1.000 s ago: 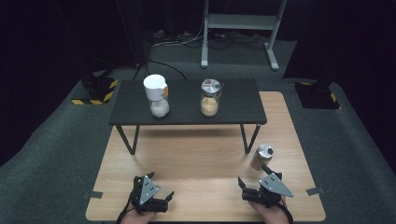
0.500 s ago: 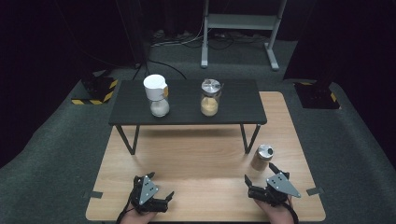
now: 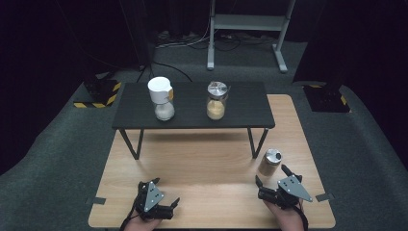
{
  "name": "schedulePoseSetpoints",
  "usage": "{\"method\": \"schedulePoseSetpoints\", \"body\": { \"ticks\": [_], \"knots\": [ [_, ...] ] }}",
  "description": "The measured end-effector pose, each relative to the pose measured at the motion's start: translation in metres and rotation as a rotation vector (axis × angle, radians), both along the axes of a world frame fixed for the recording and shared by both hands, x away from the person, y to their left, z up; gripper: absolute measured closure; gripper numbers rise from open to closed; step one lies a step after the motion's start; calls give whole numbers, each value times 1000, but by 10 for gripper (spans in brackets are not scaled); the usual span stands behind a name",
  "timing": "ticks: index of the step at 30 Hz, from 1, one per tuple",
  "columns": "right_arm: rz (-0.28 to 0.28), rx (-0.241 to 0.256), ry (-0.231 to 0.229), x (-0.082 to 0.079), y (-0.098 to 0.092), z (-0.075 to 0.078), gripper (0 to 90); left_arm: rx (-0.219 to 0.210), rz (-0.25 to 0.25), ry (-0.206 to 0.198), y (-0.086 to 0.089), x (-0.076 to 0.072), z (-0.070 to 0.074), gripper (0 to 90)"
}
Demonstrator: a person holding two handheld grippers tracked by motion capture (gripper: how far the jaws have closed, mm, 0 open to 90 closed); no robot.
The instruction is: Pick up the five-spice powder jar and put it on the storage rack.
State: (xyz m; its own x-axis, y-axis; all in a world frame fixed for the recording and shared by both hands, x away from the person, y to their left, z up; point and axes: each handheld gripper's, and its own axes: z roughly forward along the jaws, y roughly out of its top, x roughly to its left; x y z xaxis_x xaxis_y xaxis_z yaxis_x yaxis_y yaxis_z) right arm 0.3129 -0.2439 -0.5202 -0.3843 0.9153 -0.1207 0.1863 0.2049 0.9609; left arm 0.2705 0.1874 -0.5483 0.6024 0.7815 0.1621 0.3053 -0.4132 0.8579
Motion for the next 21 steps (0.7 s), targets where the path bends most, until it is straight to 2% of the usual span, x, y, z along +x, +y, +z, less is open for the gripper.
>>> {"method": "schedulePoseSetpoints", "body": {
  "ticks": [6,10,17,21],
  "knots": [
    [-4,10,6,6,1,1,0,7,-4,-2,-1,0,0,9],
    [-8,5,11,10,1,1,0,-4,-5,2,0,0,0,9],
    [-18,46,14,17,-6,5,0,5,-9,-4,-1,-1,0,9],
    [-16,62,17,21,-8,6,0,-5,-9,-1,0,-1,0,9]
  ]
}}
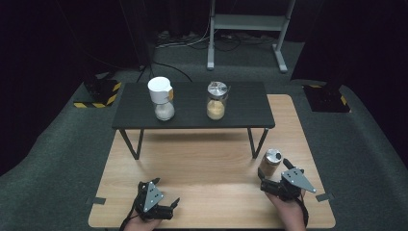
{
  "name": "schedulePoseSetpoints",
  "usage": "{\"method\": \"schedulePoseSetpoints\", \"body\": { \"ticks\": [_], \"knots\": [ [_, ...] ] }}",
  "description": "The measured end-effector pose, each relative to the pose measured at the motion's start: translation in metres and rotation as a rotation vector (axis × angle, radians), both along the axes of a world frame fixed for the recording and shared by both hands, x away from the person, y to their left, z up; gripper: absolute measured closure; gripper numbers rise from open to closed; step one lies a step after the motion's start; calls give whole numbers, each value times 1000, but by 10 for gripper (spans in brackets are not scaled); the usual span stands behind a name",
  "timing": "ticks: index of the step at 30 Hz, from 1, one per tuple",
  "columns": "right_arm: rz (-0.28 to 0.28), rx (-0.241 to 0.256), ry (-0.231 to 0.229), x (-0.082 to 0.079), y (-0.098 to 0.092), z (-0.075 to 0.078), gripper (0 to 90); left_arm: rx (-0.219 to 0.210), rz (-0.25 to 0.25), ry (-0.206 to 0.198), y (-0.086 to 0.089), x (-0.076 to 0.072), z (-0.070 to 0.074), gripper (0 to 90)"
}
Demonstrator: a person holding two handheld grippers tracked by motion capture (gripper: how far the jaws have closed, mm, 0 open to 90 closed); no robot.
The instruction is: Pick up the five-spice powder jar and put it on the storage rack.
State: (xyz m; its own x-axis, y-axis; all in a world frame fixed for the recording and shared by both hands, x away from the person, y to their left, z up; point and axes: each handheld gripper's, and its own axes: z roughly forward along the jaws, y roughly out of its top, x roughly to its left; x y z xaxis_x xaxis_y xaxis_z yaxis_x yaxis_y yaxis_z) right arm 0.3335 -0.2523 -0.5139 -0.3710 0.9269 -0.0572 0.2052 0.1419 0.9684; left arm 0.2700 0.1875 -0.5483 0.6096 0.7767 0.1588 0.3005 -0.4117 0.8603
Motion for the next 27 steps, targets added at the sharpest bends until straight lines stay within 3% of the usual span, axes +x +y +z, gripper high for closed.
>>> {"method": "schedulePoseSetpoints", "body": {
  "ticks": [19,27],
  "knots": [
    [-22,51,5,20,-8,3,26,-6,-3,2,1,0,0,9],
    [-20,59,5,25,-9,0,120,-9,-2,2,1,0,0,9]
  ]
}}
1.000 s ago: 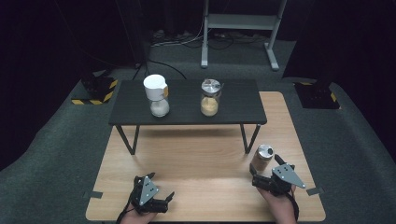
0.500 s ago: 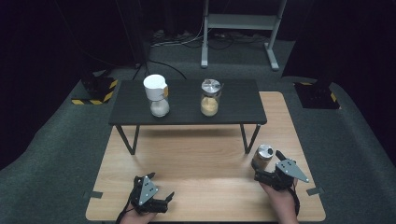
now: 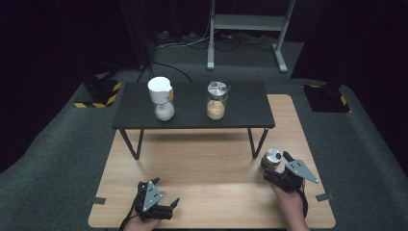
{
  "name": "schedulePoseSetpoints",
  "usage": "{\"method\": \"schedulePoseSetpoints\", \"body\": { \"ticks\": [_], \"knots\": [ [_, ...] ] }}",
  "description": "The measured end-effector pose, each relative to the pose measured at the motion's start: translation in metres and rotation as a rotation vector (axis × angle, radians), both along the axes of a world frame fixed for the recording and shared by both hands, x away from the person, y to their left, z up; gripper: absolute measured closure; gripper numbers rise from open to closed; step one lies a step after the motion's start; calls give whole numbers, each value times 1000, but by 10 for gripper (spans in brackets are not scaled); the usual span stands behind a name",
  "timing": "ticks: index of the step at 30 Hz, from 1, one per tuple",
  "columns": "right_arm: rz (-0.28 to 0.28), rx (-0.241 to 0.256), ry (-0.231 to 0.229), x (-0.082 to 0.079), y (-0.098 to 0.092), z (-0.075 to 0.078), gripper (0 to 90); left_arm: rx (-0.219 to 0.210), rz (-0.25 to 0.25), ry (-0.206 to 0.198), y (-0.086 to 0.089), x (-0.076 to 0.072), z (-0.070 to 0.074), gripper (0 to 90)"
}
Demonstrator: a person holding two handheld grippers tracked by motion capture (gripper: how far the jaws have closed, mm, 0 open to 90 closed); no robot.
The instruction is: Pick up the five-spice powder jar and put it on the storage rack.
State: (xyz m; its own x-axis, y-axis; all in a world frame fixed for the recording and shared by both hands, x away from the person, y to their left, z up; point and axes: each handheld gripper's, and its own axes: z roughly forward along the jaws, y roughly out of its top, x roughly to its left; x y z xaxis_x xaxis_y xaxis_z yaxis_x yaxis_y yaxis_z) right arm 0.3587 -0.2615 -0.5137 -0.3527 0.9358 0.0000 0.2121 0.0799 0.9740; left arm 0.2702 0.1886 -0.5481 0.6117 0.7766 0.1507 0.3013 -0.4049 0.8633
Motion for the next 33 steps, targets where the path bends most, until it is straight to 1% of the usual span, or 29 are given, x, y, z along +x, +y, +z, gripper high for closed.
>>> {"method": "schedulePoseSetpoints", "body": {
  "ticks": [5,13,17,21,33],
  "knots": [
    [4,24,7,3,-2,-4,170,-1,0,0,0,0,0,9],
    [14,36,-5,3,-4,-8,248,-1,0,-1,0,0,0,9],
    [25,33,-11,3,-5,-10,289,-1,0,0,0,0,0,9],
    [23,27,-19,3,-6,-11,317,-1,0,-2,0,0,0,9],
    [28,14,-47,2,-6,-14,337,-2,0,-2,0,0,0,9]
  ]
}}
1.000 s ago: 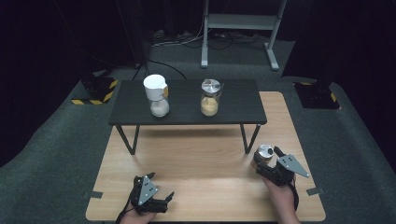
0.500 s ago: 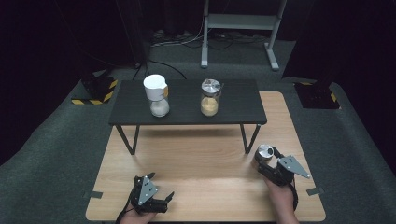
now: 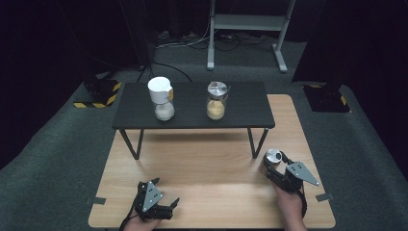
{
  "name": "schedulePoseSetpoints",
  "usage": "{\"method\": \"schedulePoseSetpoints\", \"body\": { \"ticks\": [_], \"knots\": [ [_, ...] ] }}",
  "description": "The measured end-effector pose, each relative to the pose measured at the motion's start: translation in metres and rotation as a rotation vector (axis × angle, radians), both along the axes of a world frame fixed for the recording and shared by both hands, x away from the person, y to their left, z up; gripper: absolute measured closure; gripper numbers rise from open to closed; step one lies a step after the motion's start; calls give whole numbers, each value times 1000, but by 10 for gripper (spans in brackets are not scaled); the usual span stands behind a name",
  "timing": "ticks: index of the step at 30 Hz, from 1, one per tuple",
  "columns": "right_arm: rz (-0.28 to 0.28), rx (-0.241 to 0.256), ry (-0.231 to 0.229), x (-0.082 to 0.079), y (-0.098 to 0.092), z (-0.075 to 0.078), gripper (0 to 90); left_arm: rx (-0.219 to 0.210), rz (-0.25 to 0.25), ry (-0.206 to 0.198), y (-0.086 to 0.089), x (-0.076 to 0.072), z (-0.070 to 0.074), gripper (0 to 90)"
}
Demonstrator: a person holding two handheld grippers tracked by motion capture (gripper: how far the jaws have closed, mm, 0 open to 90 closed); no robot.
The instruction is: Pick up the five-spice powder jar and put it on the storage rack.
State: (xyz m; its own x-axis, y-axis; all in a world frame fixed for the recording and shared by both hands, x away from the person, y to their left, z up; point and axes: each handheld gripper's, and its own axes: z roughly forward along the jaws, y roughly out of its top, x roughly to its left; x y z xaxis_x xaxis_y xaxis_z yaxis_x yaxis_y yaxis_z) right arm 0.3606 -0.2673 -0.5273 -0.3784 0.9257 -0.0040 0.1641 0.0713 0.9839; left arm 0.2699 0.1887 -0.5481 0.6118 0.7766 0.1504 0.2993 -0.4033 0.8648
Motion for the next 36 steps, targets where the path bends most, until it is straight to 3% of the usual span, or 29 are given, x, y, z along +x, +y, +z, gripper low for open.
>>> {"method": "schedulePoseSetpoints", "body": {
  "ticks": [11,36],
  "knots": [
    [2,-10,4,1,0,3,344,-2,-1,1,0,0,0,9],
    [30,5,-60,-24,-6,36,342,-7,-1,1,1,0,0,9]
  ]
}}
